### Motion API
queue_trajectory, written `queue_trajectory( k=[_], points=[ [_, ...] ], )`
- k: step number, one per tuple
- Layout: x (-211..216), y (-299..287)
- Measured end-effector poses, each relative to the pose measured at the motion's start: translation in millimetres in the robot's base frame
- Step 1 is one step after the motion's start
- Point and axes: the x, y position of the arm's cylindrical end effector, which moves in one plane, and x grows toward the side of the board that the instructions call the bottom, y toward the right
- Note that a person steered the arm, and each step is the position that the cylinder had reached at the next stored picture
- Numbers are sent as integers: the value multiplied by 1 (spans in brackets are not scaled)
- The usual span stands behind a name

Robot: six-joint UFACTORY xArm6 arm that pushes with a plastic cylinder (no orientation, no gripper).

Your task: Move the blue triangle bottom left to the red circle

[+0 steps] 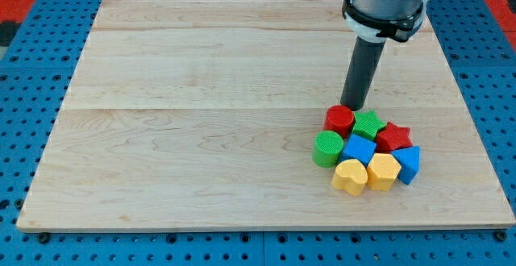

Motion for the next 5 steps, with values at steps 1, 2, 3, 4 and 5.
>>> queue_trajectory(
  k=[1,2,3,4,5],
  points=[
    [0,0],
    [0,0],
    [0,0],
    [7,7],
    [9,10]
  ],
)
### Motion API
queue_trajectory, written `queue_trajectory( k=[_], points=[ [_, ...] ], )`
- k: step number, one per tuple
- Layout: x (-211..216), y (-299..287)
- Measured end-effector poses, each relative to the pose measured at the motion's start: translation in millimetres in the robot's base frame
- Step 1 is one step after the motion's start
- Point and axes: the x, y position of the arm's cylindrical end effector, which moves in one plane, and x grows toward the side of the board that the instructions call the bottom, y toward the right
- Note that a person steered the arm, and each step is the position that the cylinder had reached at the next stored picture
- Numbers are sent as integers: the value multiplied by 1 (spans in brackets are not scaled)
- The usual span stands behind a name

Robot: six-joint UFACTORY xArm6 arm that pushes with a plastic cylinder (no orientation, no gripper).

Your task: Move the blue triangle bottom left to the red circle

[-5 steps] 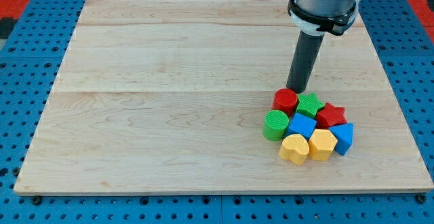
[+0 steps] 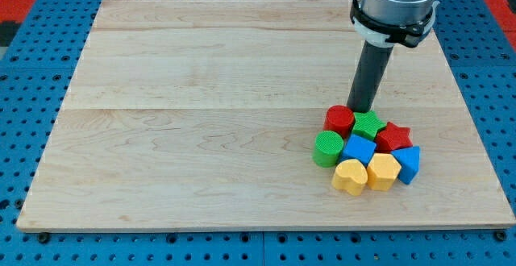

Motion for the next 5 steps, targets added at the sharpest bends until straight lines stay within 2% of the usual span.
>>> queue_trajectory(
  k=[2,4,5],
  points=[
    [0,34],
    [108,99],
    [112,32]
  ],
)
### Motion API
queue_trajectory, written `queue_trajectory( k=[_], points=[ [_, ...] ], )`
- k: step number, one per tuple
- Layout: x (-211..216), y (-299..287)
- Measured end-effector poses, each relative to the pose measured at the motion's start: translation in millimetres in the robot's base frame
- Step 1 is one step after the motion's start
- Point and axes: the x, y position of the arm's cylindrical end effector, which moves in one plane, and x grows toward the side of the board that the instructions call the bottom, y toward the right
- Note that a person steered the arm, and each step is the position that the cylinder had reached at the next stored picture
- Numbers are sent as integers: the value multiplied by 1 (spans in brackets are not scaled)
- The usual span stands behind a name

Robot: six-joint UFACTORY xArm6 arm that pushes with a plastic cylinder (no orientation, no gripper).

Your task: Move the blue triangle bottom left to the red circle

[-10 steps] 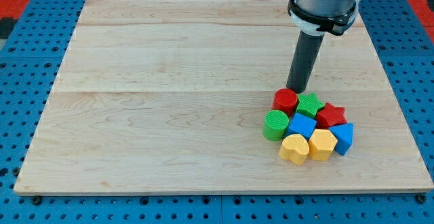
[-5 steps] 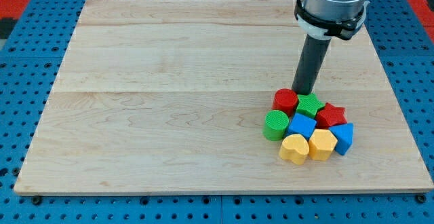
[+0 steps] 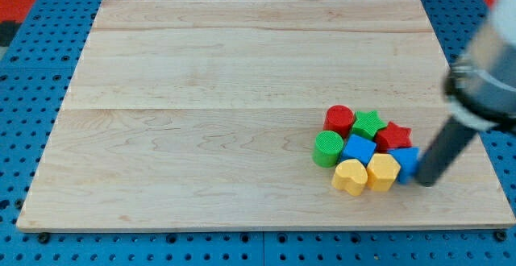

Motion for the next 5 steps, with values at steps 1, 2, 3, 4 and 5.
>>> queue_trajectory(
  k=[1,2,3,4,5],
  points=[
    [0,-52],
    [1,-50],
    [20,-7],
    [1,-1],
    [-34,-33]
  ],
)
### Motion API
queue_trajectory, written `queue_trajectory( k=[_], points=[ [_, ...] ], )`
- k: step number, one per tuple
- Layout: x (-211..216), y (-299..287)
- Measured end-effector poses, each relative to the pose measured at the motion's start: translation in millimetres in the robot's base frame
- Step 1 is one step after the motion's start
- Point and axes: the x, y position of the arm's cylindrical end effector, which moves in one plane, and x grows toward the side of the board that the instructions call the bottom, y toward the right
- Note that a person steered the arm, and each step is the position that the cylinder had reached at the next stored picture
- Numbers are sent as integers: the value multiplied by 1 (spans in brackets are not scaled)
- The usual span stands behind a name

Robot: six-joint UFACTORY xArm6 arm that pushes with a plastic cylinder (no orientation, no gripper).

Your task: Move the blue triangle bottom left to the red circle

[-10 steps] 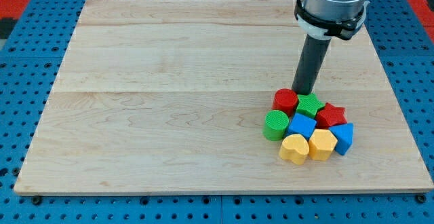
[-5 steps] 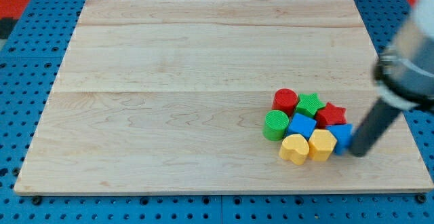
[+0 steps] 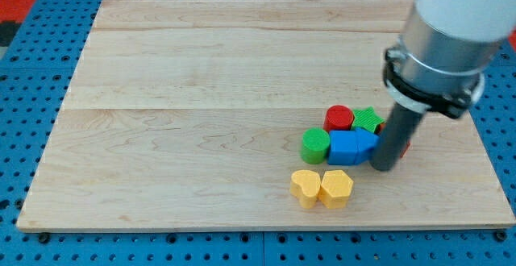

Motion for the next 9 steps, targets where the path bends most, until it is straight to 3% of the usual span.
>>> queue_trajectory(
  k=[2,5,7,8,9],
  points=[
    [-43,-85],
    [-53,-19],
    [-106,-60],
    [-161,-97],
    [-126,-117]
  ],
)
